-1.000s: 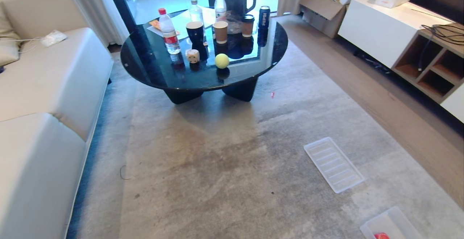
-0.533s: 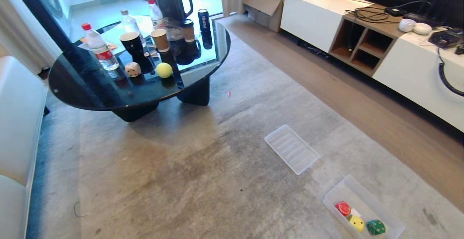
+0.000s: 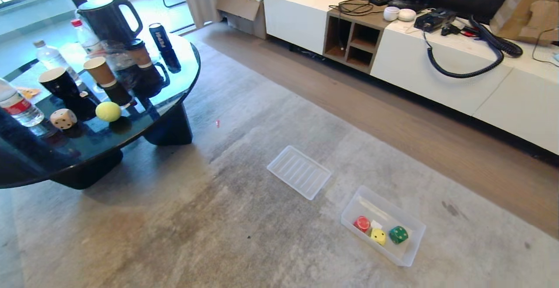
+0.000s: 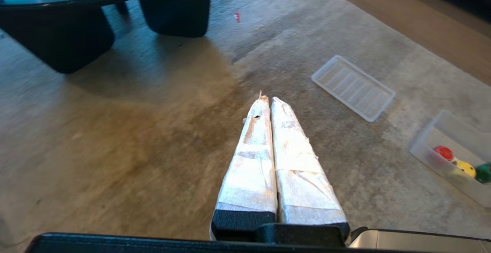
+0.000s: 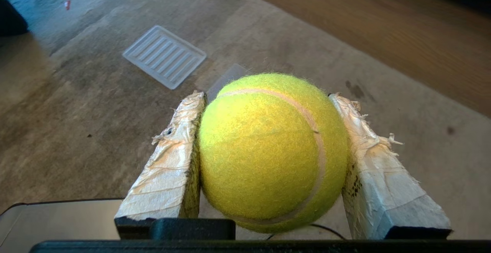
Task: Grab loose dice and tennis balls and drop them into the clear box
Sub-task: Put the ball in the box
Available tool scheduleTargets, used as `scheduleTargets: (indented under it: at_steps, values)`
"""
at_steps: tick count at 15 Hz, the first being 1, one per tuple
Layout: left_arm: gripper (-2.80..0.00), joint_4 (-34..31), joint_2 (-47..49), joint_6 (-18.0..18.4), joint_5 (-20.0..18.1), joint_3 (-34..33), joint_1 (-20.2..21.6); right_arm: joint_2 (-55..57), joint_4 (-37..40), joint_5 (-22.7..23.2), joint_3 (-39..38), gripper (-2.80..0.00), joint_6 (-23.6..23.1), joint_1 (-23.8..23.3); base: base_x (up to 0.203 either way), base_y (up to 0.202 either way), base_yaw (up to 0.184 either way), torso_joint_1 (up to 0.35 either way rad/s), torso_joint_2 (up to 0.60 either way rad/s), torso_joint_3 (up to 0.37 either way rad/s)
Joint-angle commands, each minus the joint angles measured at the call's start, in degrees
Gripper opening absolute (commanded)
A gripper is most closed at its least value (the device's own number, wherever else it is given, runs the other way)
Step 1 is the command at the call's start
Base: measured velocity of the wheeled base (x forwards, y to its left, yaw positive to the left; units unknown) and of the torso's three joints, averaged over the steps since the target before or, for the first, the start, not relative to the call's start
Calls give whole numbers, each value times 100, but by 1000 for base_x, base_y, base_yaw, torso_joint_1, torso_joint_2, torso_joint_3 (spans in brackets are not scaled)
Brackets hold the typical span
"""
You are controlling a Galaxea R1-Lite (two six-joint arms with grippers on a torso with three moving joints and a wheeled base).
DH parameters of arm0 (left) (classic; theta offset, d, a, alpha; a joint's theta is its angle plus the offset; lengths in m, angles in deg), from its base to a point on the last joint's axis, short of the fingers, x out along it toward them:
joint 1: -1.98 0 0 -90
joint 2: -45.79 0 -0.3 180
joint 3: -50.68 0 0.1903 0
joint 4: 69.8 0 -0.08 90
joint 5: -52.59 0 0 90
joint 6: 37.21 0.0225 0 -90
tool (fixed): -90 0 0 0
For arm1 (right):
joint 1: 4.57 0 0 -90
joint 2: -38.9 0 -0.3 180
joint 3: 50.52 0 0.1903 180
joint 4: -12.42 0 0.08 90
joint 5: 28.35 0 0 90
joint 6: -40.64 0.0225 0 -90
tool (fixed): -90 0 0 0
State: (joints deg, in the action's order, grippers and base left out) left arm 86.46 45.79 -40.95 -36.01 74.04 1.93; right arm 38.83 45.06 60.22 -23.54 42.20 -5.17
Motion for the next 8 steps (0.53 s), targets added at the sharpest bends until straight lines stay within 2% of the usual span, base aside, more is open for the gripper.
scheduleTargets:
  at_steps: [1, 8]
  values:
    - [-280, 2, 0, -12, 9, 0, 2, 7, 4, 2, 0, -280, 2, -2, 2, 2, -95, 0, 5, -3]
    - [-280, 10, 0, -8, 24, 0, 5, 7, 4, 2, 0, -280, 2, -2, 0, 0, 0, 0, 0, -14]
